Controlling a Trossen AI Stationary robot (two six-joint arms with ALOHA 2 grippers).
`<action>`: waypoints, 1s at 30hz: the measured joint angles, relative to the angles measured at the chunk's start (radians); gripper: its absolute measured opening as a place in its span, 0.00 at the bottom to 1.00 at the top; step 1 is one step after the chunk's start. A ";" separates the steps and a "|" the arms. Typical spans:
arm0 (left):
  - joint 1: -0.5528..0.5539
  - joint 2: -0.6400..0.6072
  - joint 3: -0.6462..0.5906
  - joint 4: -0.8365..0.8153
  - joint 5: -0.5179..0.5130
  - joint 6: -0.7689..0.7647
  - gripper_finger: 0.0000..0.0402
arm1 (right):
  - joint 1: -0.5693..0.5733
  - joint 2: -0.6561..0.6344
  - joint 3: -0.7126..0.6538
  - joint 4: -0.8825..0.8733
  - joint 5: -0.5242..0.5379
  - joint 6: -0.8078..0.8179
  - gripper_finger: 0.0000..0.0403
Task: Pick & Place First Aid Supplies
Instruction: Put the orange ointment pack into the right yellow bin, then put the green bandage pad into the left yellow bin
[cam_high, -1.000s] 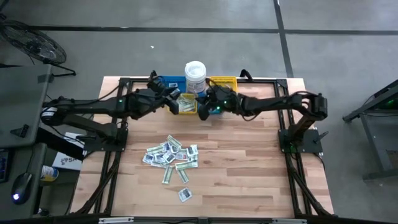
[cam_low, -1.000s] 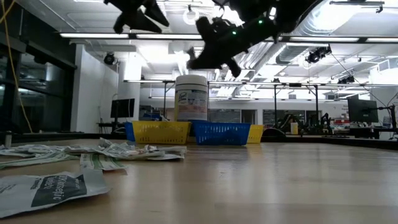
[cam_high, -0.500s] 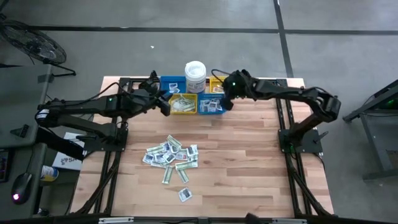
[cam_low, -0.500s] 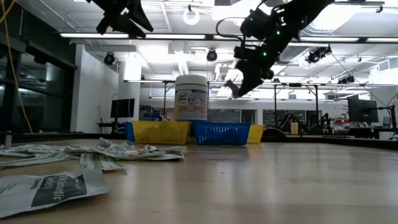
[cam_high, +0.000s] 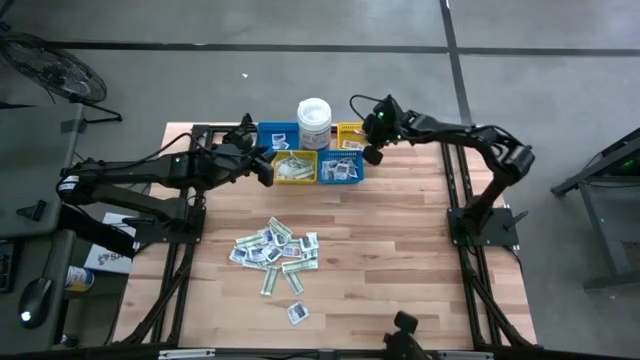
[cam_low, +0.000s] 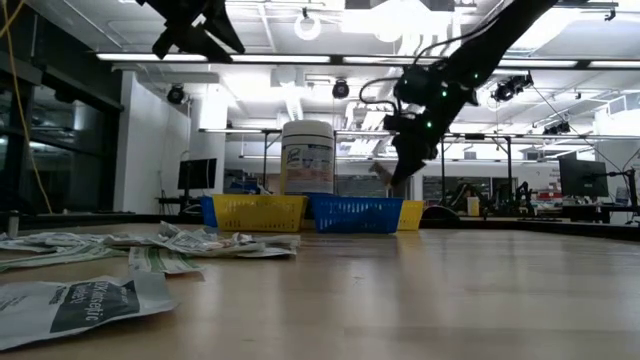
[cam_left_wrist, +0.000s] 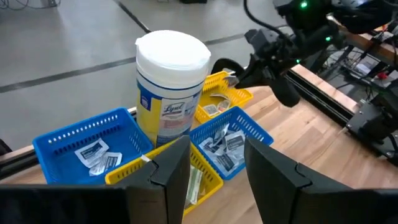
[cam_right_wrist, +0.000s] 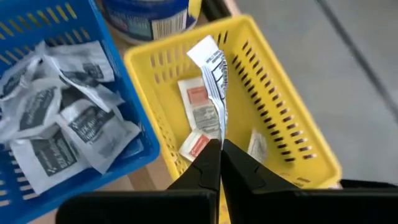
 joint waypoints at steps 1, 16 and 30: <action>0.000 0.000 0.000 -0.004 0.001 -0.008 0.38 | -0.008 0.009 0.000 0.000 -0.011 0.006 0.00; 0.000 0.000 0.000 -0.075 0.033 -0.072 0.38 | -0.034 0.056 0.000 0.001 -0.009 0.013 0.02; 0.000 0.020 0.000 -0.118 0.128 -0.093 0.38 | -0.034 0.054 0.000 0.000 0.013 0.170 0.26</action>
